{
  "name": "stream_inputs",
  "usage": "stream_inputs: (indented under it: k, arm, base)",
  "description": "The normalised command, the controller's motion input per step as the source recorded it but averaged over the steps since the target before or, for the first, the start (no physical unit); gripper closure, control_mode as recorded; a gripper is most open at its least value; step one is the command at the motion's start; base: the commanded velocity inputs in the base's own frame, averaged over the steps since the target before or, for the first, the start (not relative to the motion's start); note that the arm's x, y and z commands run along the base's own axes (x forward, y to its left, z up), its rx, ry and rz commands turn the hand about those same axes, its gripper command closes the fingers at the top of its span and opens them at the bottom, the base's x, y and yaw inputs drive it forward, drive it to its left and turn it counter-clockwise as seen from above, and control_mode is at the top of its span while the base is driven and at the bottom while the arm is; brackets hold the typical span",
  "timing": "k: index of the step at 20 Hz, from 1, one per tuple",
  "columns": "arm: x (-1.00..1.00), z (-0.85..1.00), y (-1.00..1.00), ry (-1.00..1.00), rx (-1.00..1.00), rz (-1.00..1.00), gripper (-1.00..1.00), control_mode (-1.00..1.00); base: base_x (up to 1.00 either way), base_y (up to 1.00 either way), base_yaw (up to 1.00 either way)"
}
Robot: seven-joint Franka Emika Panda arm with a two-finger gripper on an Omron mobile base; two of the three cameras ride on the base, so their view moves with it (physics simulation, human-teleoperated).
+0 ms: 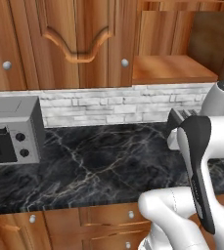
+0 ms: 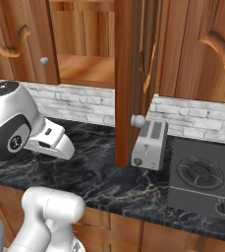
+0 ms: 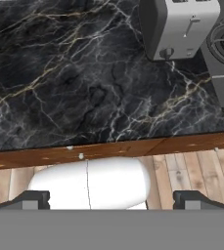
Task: Open the cabinet. Pick the bar soap and place it next to the sink. Then close the cabinet.
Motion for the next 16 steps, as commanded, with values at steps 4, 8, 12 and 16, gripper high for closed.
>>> stream_inputs:
  k: [4,8,12,16]
  arm:
    - [0.0,0.0,0.0,0.0,0.0,0.0,-1.0,-1.0]
    - [-0.02,0.0,0.0,0.0,0.0,0.0,-1.0,-1.0]
    - [-0.27,0.07,0.0,-0.02,0.0,0.0,-1.0,-1.0]
    - [-0.57,0.31,-0.03,-0.21,0.0,-0.02,-1.0,-1.0]
  base:
    - [0.0,0.0,0.0]
    - [0.0,0.0,0.0]
    - [0.0,0.0,0.0]
    - [0.0,0.0,0.0]
